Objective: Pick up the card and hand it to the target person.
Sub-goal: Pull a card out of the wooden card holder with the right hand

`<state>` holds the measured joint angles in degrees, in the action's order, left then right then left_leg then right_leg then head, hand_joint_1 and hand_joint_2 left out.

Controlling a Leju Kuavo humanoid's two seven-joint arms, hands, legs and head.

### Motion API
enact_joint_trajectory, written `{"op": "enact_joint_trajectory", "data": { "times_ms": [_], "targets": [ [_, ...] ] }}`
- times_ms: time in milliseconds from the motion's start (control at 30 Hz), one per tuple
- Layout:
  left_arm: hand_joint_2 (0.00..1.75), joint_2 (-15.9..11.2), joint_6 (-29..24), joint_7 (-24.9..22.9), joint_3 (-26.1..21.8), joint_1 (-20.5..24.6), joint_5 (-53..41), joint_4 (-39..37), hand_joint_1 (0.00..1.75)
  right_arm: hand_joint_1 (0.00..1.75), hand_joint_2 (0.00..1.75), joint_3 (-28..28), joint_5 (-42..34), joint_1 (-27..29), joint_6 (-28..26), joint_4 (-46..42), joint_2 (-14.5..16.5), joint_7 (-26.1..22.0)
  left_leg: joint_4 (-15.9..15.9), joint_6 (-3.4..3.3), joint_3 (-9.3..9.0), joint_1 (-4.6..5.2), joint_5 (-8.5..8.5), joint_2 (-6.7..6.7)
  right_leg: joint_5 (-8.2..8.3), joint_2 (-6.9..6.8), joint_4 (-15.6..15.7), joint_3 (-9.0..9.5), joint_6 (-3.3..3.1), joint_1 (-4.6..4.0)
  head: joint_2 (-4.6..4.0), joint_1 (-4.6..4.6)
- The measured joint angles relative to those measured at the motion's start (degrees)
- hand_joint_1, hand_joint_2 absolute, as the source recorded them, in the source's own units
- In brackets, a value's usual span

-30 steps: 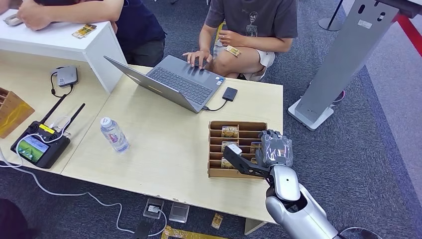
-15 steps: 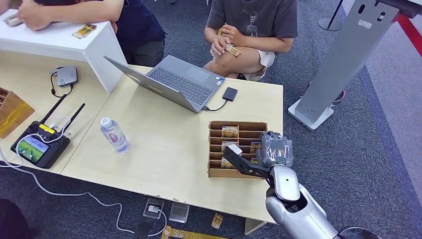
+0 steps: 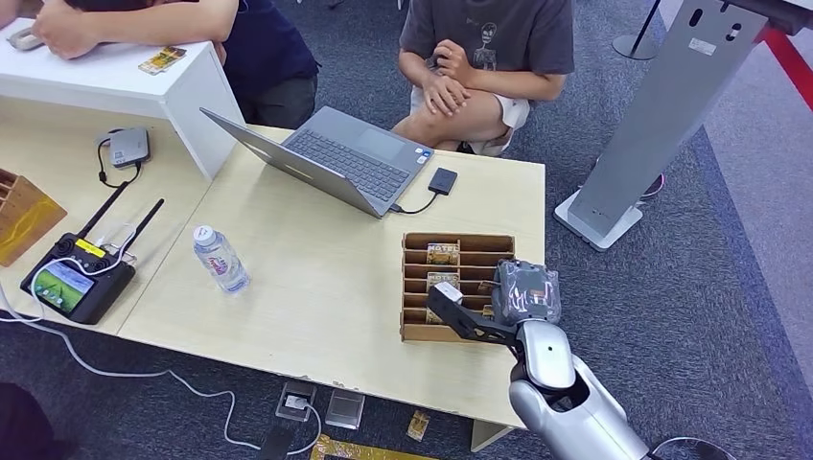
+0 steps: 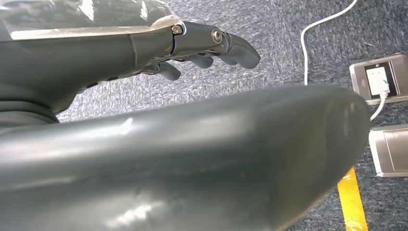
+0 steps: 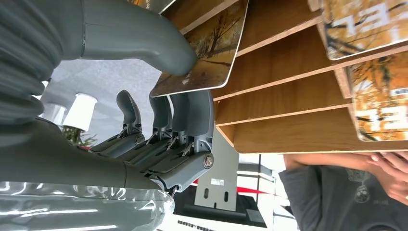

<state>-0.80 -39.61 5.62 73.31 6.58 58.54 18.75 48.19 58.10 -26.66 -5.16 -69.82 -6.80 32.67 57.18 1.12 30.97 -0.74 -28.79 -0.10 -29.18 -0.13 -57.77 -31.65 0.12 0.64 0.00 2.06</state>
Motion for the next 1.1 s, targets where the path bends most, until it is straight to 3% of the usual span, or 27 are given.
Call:
{"op": "enact_joint_trajectory", "data": {
  "times_ms": [600,733,1100],
  "targets": [
    [0.00,0.14,0.01,-0.02,0.02,0.00,-0.01,-0.17,0.00,1.30,1.75,0.00,0.02,0.24,0.00,-0.01,0.19,-0.01,0.00,0.00,-0.07,0.00,0.00,0.00,0.00,0.00,0.00,0.06,0.00,0.00,0.00,-0.01],
    [0.00,0.17,0.33,-0.68,0.04,0.02,-0.31,-0.36,0.00,1.46,1.75,0.00,0.02,0.41,0.14,-0.03,0.36,-0.19,0.00,0.00,-0.07,0.00,0.00,0.00,0.00,0.01,0.00,0.06,0.00,0.00,0.00,-0.01],
    [0.00,0.23,0.83,-0.52,0.07,0.02,-1.08,-0.58,0.00,1.50,1.75,-0.94,0.77,0.81,-0.06,-5.96,-0.46,-0.85,0.00,0.00,-0.02,0.00,0.00,0.00,0.00,0.01,0.00,0.00,0.00,0.00,0.00,0.01]
  ]
}}
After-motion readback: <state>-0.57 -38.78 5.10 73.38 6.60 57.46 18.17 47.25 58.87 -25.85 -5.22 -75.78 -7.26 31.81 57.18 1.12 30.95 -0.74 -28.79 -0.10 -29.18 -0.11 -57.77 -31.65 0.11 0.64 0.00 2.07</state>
